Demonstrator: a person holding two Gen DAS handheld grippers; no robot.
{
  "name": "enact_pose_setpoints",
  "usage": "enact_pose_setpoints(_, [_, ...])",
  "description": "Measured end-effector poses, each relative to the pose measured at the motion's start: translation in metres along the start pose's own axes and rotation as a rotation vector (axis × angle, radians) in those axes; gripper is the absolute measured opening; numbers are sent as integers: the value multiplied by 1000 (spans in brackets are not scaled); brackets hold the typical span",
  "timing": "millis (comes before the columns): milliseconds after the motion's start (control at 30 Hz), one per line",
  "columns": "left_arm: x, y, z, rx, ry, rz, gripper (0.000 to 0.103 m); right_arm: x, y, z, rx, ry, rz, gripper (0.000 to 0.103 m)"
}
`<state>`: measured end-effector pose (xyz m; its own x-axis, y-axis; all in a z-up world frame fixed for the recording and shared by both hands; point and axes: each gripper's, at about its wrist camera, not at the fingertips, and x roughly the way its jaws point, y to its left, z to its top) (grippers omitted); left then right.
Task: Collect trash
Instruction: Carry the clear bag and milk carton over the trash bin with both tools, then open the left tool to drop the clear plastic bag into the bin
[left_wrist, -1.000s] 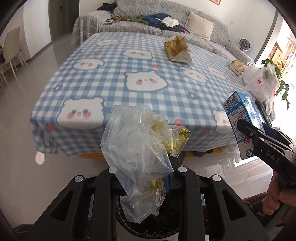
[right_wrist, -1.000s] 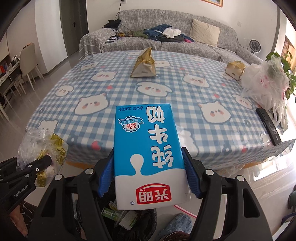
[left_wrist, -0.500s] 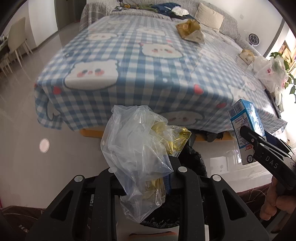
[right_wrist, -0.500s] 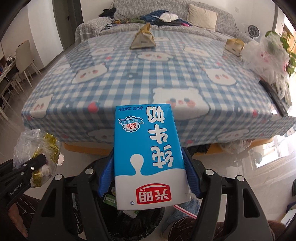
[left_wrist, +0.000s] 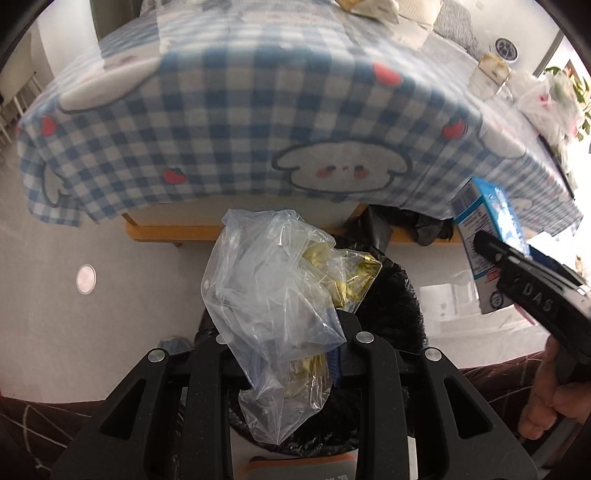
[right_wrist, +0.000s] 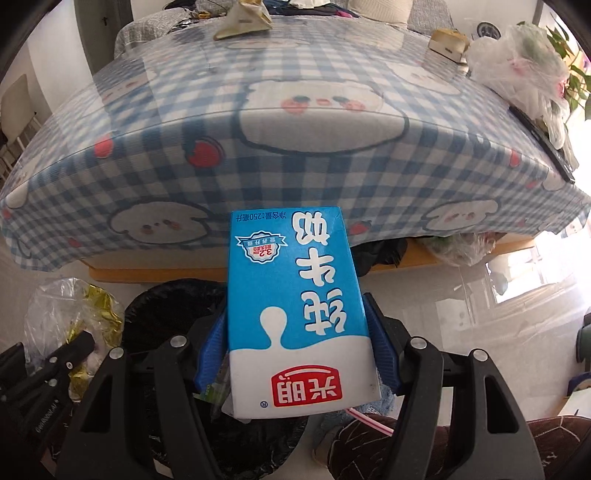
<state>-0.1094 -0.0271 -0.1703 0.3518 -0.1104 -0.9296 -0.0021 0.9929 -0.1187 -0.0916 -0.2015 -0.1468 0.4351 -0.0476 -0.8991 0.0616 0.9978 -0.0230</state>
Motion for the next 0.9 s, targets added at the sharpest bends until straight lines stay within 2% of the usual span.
enact_pose_setpoints(300, [47,-31,-16,59,48,-2,26,4,-15,5,42,-8,-11,64])
enact_pose_setpoints(400, [62,-35,-21,47,86,-34,26,3,-17,6,52,-12,-14,64])
enact_pose_setpoints(700, [80,-55,-27,124,64,21,28,1,-23,11,69,-20,-5,64])
enact_pose_setpoints(767, [83,-57,-27,128,56,17,32,0,-21,11,66,-24,-6,64])
enact_pose_setpoints(800, [82,-58,-27,133,47,18,40,0,-21,11,67,-23,-7,64])
enact_pose_setpoints(867, [84,-61,-26,136,35,22,44,0,-20,11,69,-22,-6,64])
enact_pose_setpoints(900, [83,-62,-25,134,29,24,52,0,-20,11,67,-21,-8,64])
